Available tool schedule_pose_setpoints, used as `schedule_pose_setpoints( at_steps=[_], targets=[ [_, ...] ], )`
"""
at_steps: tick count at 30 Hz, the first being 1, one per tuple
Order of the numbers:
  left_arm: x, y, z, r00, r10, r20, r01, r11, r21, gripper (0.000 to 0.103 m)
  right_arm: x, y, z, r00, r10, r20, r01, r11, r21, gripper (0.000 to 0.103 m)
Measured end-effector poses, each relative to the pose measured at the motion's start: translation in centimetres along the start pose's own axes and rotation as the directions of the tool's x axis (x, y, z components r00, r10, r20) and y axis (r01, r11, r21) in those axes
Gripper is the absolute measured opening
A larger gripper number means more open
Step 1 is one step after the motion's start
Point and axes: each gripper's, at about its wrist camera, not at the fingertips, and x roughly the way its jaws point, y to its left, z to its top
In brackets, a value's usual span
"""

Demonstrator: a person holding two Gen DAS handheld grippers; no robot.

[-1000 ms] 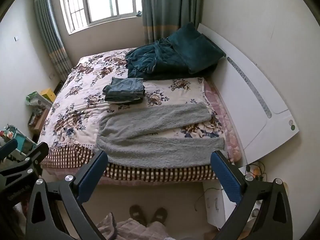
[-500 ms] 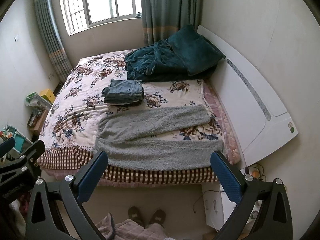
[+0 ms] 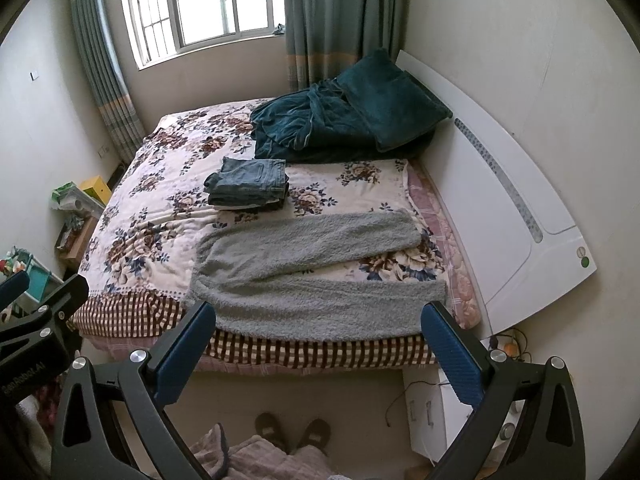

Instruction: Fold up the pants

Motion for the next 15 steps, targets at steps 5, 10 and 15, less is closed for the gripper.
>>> schedule_pose_setpoints(
  at_steps=[5,10,15],
  targets=[
    [0.00,0.14,-0.26,1.000,-0.002,0.002,0.002,1.000,0.001,0.103,0.00,0.01,0.10,1.000,-0.001,0.000,0.001,1.000,-0.005,0.103],
    [-0.03,0.19,-0.39,1.000,0.000,0.006,0.000,1.000,0.002,0.103,-0.21,-0.12,0.15,1.000,0.002,0.001,-0.002,1.000,-0.001,0.103],
    [0.00,0.21,-0.19,1.000,-0.001,0.008,0.001,1.000,0.003,0.103,-0.25,-0.11,0.19,1.000,0.004,0.001,-0.004,1.000,0.000,0.103]
  ],
)
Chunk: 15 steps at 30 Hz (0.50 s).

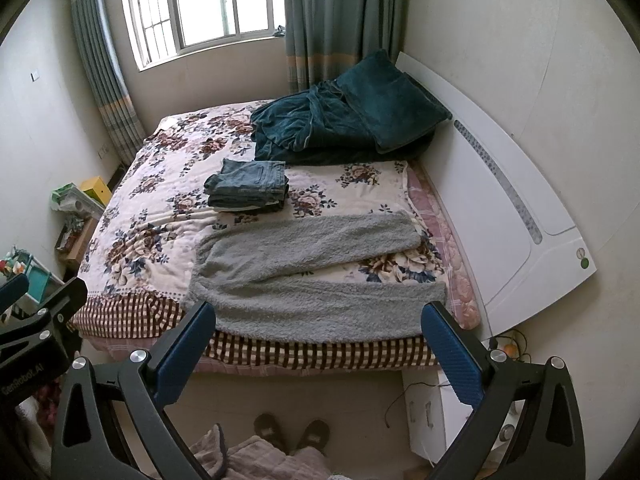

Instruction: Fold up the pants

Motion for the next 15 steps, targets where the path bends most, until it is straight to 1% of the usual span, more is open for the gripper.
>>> schedule_pose_setpoints(
  at_steps=[10,15],
  targets=[
    [-0.14,0.13,0.11,1.000,0.001,0.003,-0.001,1.000,-0.001,0.103,-0.11,0.07,0.42,1.000,0.003,0.003,-0.003,1.000,0.004,0.103],
    [-0.32,0.25,0.92,1.000,0.002,0.009,-0.002,1.000,-0.003,0.103,-0.26,0.08,0.90,1.000,0.005,0.006,-0.005,1.000,0.006,0.103]
  ],
)
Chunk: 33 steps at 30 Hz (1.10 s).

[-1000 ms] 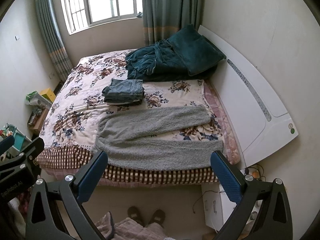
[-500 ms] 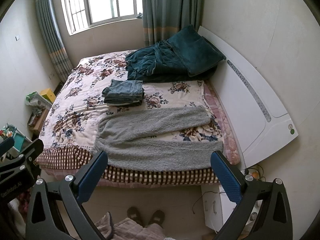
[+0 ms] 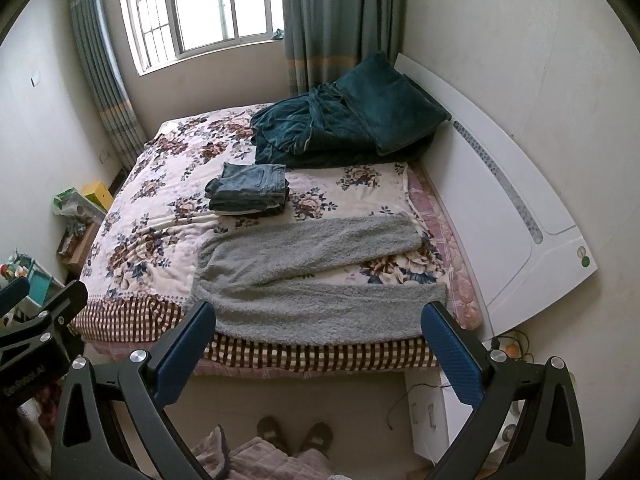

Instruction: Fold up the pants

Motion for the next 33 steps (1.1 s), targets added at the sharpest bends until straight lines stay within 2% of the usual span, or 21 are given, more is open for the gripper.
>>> schedule_pose_setpoints(
  at_steps=[5,15,20,25,29,33],
  targets=[
    [-0.1,0.1,-0.1,1.000,-0.002,-0.001,0.002,1.000,-0.001,0.103,-0.4,0.1,0.8,1.000,0.005,0.010,-0.005,1.000,0.001,0.103],
    [0.1,-0.2,-0.2,1.000,-0.008,-0.007,0.008,1.000,-0.009,0.103,-0.9,0.1,0.4,1.000,0.005,0.016,-0.005,1.000,0.010,0.103],
    [1.7,0.2,-0.2,1.000,-0.004,-0.005,0.004,1.000,-0.010,0.103,-0.1,0.5,0.4,1.000,-0.019,0.023,0.018,0.999,0.030,0.103],
    [4.8,1.4,0.2,1.000,-0.008,-0.007,0.008,1.000,-0.013,0.103,2.6,0.8,-0.1,0.994,-0.100,0.041,0.096,0.991,0.090,0.103],
    [8.1,1.6,0.1,0.999,-0.035,-0.029,0.034,0.999,-0.008,0.103,6.3,0.9,-0.3,0.986,-0.166,0.018,0.162,0.978,0.133,0.103],
    [11.9,0.9,0.9,0.998,-0.032,-0.051,0.032,0.999,0.007,0.103,10.7,-0.1,0.0,0.981,-0.192,-0.005,0.190,0.966,0.176,0.103]
  ],
)
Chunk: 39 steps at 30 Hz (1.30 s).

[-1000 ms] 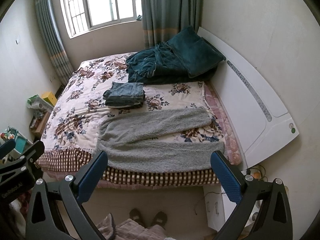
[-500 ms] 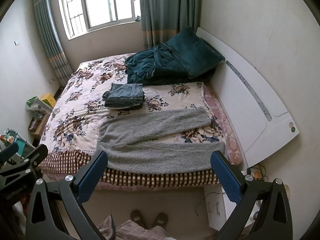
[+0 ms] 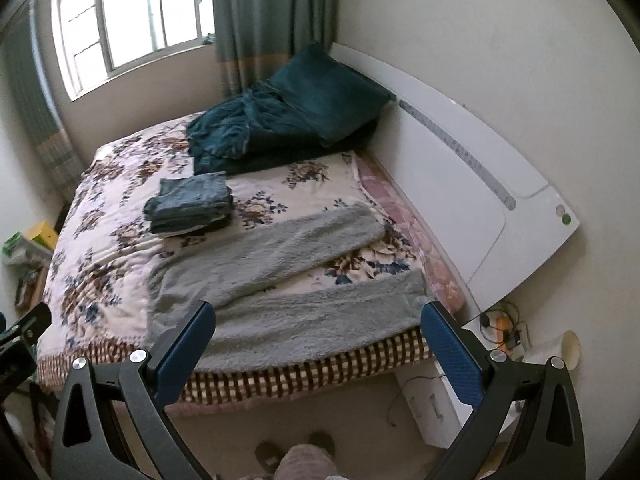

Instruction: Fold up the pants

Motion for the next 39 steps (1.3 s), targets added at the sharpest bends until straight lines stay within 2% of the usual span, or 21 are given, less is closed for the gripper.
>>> schedule_pose_setpoints(
  at_steps=[6,8,13,15,18,22,23,28,32,34,35,37,39],
  targets=[
    [6.0,-1.7,2.2,1.000,0.004,-0.025,-0.004,1.000,0.003,0.103,9.7,-1.0,1.9,0.999,-0.013,-0.032,0.014,0.999,0.044,0.103],
    [8.3,-2.5,3.1,0.999,0.005,-0.039,-0.005,1.000,-0.004,0.103,13.5,-1.2,3.3,0.999,-0.007,-0.045,0.009,0.999,0.046,0.103],
    [15.8,-5.8,6.0,0.995,0.056,-0.085,-0.058,0.998,-0.014,0.103,23.8,-1.6,7.3,0.992,0.034,-0.119,-0.030,0.999,0.033,0.103],
    [19.8,-7.5,7.3,0.992,0.065,-0.105,-0.066,0.998,-0.012,0.103,29.6,-1.6,9.3,0.986,0.060,-0.158,-0.060,0.998,-0.001,0.103],
    [25.7,-9.5,8.6,0.988,0.078,-0.133,-0.077,0.997,0.011,0.103,39.5,-1.6,11.9,0.972,0.051,-0.229,-0.074,0.993,-0.093,0.103],
    [36.9,-12.1,9.5,0.965,0.113,-0.235,-0.098,0.992,0.076,0.103,52.5,-0.7,13.7,0.936,0.031,-0.350,-0.102,0.977,-0.186,0.103],
    [39.7,-12.6,9.6,0.959,0.127,-0.255,-0.105,0.990,0.096,0.103,56.9,-0.1,14.2,0.925,0.020,-0.380,-0.112,0.969,-0.221,0.103],
    [51.7,-14.9,9.5,0.933,0.161,-0.323,-0.110,0.979,0.172,0.103,71.0,3.1,14.6,0.906,-0.046,-0.421,-0.124,0.921,-0.368,0.103],
    [60.8,-15.9,9.4,0.920,0.158,-0.358,-0.081,0.972,0.222,0.103,82.1,6.6,14.7,0.877,-0.094,-0.470,-0.146,0.882,-0.448,0.103],
    [65.1,-16.6,9.6,0.913,0.155,-0.377,-0.063,0.968,0.245,0.103,84.8,7.8,14.6,0.868,-0.098,-0.487,-0.165,0.868,-0.469,0.103],
    [66.9,-16.8,9.5,0.910,0.148,-0.387,-0.049,0.966,0.254,0.103,87.3,8.9,14.7,0.865,-0.111,-0.490,-0.170,0.853,-0.494,0.103],
    [70.1,-17.2,9.6,0.903,0.131,-0.408,-0.016,0.962,0.274,0.103,89.7,10.2,14.4,0.851,-0.137,-0.506,-0.187,0.823,-0.537,0.103],
    [72.6,-17.5,9.5,0.890,0.117,-0.441,0.025,0.953,0.303,0.103,92.3,12.0,13.9,0.831,-0.149,-0.535,-0.238,0.774,-0.586,0.103]
  ],
)
